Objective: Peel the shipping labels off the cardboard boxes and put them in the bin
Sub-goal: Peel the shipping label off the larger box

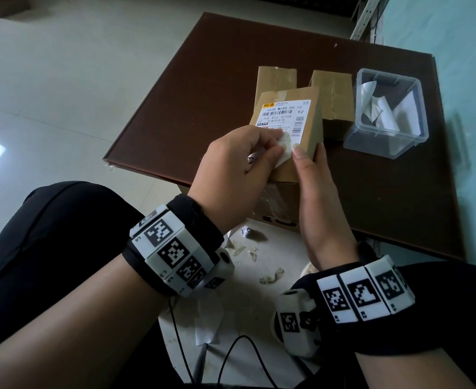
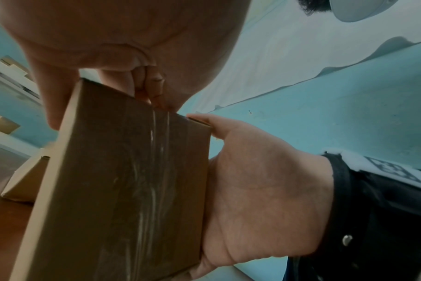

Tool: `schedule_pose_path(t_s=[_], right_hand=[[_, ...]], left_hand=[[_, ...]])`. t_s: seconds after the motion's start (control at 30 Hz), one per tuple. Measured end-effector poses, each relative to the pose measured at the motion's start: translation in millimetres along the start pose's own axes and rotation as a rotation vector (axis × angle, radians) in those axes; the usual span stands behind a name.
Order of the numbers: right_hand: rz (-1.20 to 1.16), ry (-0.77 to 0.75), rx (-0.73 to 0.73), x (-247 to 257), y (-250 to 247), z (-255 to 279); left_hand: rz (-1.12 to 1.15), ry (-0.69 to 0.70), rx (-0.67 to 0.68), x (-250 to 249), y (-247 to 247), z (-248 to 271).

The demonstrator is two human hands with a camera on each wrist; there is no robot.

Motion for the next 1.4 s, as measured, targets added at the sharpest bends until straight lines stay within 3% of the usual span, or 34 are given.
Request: schedule_pose_path(t_s=[1.07, 1.4], right_hand=[[0.113, -0.068, 0.011, -2.5, -0.6, -2.2], [-0.033, -0.061, -0.028, 13.1, -5.5, 5.3]], left_hand=[[-0.009, 0.027, -0.009, 0.6, -0.7, 0.6], [-0.035, 0.032, -0.001, -3.5, 1.0, 2.7]])
Point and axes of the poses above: each hand's wrist, its own z-axis away from the middle knuckle, its own y-axis out of the palm, x = y × z, the point moved 1 cm from there along -z, towards the middle knuckle, and after that the axes turned 4 degrees about -x, right-handed, at the moved point
